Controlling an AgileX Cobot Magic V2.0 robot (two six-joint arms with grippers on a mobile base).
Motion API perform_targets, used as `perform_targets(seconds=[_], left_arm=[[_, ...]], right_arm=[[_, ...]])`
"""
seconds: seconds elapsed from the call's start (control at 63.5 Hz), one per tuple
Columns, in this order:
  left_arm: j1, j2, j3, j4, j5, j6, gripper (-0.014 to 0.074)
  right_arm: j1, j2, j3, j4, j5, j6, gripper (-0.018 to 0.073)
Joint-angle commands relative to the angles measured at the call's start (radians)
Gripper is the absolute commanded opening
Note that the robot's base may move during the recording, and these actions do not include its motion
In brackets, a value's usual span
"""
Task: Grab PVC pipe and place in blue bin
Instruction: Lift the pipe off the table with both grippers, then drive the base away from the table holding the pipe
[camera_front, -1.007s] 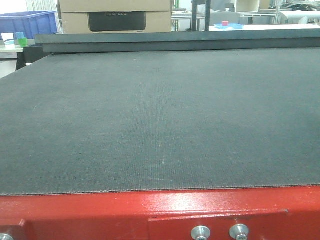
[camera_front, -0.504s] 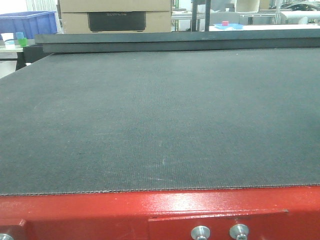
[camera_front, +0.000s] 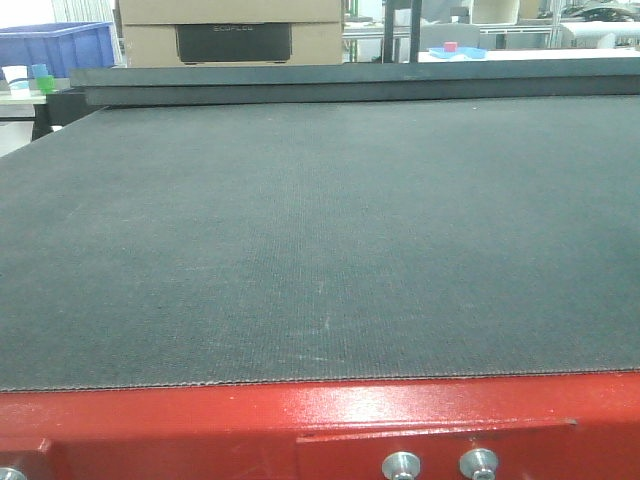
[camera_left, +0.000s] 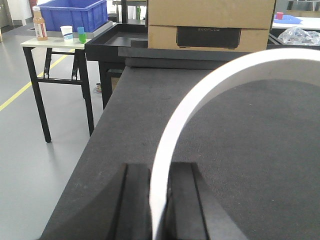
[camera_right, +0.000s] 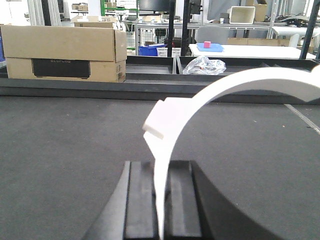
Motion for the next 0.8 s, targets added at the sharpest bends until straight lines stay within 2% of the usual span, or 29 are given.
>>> perform_targets(seconds=[0.0, 0.787], left_arm=[[0.004, -0.006, 0.000, -0.010, -0.033, -0.008, -0.0111], [0.004, -0.006, 0.000, -0.010, -0.033, -0.008, -0.0111]], right_arm=[[0.000, -0.004, 0.001, -0.003, -0.024, -0.003, -0.0169], [0.000, -0.004, 0.001, -0.003, -0.024, -0.003, -0.0169]])
